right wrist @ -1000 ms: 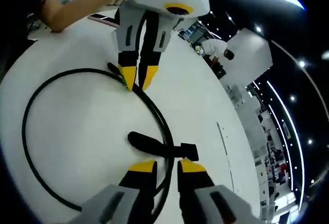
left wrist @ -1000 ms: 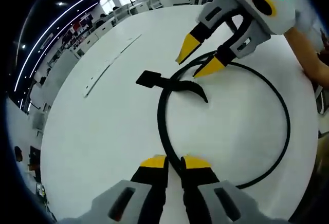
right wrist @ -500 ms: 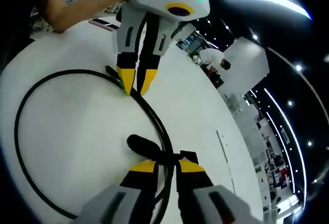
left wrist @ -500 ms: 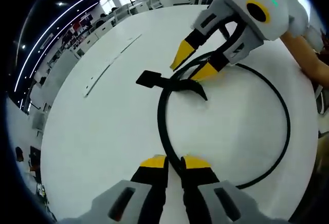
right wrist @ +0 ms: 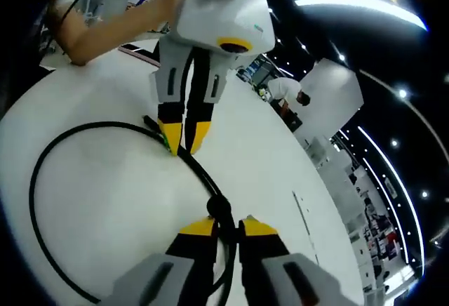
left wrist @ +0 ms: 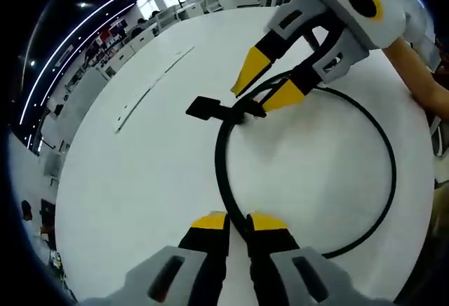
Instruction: Find the charging cable on the desk, coil it up and secure with Velcro.
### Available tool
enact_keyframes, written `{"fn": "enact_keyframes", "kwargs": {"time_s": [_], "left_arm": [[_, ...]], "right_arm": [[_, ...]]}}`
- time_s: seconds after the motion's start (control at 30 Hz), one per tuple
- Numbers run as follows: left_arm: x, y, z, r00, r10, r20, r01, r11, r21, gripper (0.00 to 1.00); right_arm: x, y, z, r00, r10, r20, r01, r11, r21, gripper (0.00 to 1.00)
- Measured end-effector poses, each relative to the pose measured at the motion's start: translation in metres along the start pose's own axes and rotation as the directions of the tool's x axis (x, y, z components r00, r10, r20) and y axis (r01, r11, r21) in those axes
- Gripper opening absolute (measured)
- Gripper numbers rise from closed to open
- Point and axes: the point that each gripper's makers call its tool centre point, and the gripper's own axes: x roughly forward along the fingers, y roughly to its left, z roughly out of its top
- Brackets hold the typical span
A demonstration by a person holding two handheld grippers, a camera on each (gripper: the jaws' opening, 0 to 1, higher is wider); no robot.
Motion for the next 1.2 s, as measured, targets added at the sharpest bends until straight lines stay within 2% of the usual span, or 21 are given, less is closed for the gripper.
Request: {"fn": "enact_keyframes", "kwargs": {"time_s": [0.37,1.2], "left_arm": [[0.0002,-0.0003,0.0004,1.0,0.001,0.002,-0.001,1.0,-0.006,0.11],[0.0006,-0.0002,0.0009,1.0,0.007,0.0,-0.007,1.0,-0.004,0.11]], "right_arm": [[-0.0029,-0.0046,0.0101,1.0,-0.025,0.007,0.025,0.998,-0.052,0.14],[-0.0055,-0.0066,0.0067,0.999,-0.034,-0.01,0.033,0.998,-0.057,0.09]]}}
